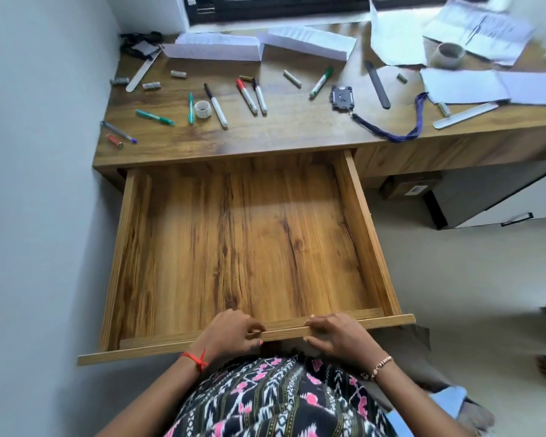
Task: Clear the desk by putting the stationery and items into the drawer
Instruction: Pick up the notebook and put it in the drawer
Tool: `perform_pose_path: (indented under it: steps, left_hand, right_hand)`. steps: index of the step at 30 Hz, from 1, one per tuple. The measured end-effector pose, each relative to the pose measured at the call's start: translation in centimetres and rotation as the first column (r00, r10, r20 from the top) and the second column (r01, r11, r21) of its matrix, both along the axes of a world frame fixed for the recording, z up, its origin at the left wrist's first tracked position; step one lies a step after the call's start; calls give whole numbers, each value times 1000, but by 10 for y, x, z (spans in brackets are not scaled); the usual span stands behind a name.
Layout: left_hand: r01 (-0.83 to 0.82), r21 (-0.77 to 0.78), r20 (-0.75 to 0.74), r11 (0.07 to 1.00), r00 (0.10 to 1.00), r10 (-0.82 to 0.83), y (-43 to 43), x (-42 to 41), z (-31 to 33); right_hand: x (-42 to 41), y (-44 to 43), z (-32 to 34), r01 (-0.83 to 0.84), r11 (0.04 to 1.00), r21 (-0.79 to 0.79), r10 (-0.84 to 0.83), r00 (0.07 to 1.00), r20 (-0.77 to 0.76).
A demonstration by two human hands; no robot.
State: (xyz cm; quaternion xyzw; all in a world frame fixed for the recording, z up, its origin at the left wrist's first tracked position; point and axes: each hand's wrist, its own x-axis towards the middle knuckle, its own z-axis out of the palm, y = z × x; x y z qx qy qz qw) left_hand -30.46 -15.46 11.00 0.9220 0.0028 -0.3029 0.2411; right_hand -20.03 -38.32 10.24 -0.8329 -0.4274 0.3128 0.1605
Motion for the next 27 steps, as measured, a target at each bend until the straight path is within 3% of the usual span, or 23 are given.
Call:
perform_pose_path:
  steps: [4,9,18,27]
  left_hand:
    - [80,-33,-12,996,997,-80,8,5,-1]
    - [117,-78,-50,990,991,-121,14,9,-4]
    - [85,-140,145,987,987,-64,-2,73,13]
    - [88,-141,395,986,918,-25,-69,207,47]
  right_hand:
    - [4,7,-6,36,999,26,-35,997,-68]
    - [8,18,-11,23,999,38,-22,999,-26]
    - [39,7,9,251,945,209,-275,957,94]
    - [144,-70,19,360,855,374,-460,859,224]
